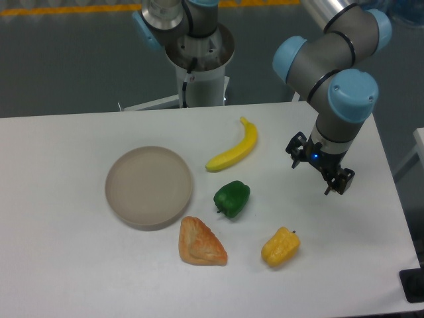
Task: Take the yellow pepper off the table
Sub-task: 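Move the open gripper toward the yellow pepper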
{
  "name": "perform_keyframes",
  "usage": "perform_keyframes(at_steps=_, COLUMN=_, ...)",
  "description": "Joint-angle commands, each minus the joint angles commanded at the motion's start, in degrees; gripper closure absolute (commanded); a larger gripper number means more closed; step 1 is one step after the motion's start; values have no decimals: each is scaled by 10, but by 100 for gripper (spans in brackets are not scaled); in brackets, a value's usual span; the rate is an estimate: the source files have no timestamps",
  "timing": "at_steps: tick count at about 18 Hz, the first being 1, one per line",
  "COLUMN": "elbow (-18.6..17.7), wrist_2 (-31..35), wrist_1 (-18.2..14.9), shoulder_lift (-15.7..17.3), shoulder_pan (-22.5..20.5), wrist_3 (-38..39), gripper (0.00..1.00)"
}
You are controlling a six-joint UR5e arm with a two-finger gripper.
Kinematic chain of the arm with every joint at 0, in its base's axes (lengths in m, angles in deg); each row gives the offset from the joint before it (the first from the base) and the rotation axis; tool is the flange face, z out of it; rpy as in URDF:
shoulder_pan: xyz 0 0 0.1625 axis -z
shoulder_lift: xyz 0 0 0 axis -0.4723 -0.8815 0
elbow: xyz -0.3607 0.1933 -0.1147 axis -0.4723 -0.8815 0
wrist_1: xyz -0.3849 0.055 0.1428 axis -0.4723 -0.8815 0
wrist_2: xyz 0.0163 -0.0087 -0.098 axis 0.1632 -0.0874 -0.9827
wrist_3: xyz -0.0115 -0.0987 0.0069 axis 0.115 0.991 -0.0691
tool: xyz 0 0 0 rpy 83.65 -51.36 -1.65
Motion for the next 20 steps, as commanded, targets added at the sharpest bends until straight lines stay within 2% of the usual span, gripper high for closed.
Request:
perform_keyframes(at_steps=10, elbow=0, wrist_2=-5, wrist_1=-1, shoulder_lift=1, shoulder_pan=0, wrist_3=3, gripper=0)
perform_keyframes(at_steps=13, elbow=3, wrist_2=-26, wrist_1=0, shoulder_lift=1, shoulder_pan=-1, wrist_3=10, gripper=0)
perform_keyframes(at_steps=16, elbow=11, wrist_2=-29, wrist_1=27, shoulder_lift=-14, shoulder_pan=2, wrist_3=24, gripper=0)
perform_keyframes(at_steps=18, elbow=22, wrist_2=-29, wrist_1=72, shoulder_lift=-39, shoulder_pan=20, wrist_3=66, gripper=0)
perform_keyframes(at_steps=20, elbow=46, wrist_2=-27, wrist_1=94, shoulder_lift=-75, shoulder_pan=35, wrist_3=75, gripper=0)
